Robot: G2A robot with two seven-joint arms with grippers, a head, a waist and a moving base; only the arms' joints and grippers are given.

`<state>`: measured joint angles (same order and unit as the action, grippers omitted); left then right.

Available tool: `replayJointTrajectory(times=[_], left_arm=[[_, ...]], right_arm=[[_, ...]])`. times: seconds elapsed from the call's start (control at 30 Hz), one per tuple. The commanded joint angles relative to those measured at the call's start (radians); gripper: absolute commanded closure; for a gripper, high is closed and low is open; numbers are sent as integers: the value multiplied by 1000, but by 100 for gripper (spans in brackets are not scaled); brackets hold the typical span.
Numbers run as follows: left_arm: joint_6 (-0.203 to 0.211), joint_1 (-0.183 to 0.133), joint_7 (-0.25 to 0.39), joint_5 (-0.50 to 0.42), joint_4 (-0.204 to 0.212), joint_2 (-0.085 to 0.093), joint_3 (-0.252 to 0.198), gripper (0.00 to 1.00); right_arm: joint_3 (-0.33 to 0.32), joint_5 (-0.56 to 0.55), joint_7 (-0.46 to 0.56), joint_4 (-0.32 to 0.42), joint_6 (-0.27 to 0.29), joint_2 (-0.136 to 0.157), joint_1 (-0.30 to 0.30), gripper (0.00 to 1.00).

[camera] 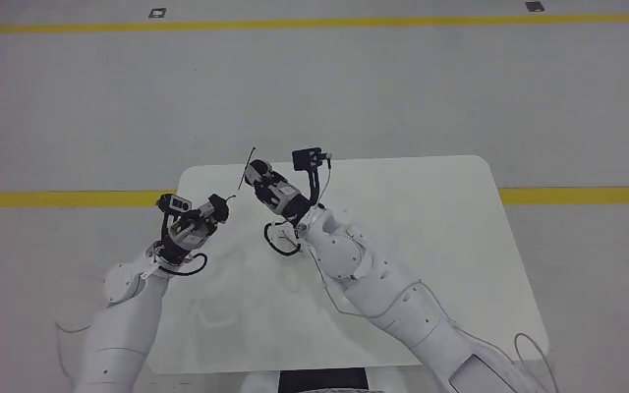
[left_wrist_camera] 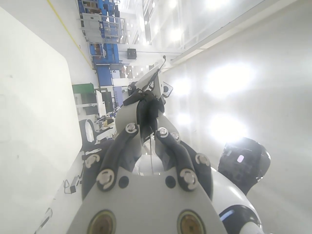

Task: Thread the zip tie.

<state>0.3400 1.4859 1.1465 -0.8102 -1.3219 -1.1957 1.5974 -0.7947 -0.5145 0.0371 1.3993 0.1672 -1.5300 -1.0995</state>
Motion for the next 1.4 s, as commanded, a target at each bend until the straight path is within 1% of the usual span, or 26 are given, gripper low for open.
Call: replayJointTrajectory(times=[0.0, 0.23, 0.3, 0.37, 0.47, 0.63, 0.77, 0.8, 1.37], left_arm=[[0, 0, 0, 0, 0, 0, 0, 100], [0, 0, 0, 0, 0, 0, 0, 100], [0, 3, -37, 20, -16, 0, -5, 100], [0, 7, -55, 46, -31, 0, 1, 100], [0, 13, -82, 80, -55, -5, 14, 100], [0, 29, -109, 123, -79, -22, 36, 100], [0, 33, -115, 133, -80, -40, 55, 100], [0, 33, -115, 134, -80, -41, 56, 100], [0, 33, -115, 134, -80, -41, 56, 100]], right_arm=[[0, -13, 4, 10, -8, 0, -6, 100], [2, -39, 16, 30, -18, -4, -18, 100], [1, -46, 8, 34, -22, -5, -21, 100], [2, -54, 1, 37, -28, -7, -24, 100], [3, -66, -13, 39, -41, -10, -28, 100], [6, -67, -29, 37, -66, -17, -35, 100], [6, -71, -51, 30, -73, -23, -37, 100], [6, -71, -53, 29, -74, -23, -37, 100], [6, -71, -53, 29, -74, -23, -37, 100]])
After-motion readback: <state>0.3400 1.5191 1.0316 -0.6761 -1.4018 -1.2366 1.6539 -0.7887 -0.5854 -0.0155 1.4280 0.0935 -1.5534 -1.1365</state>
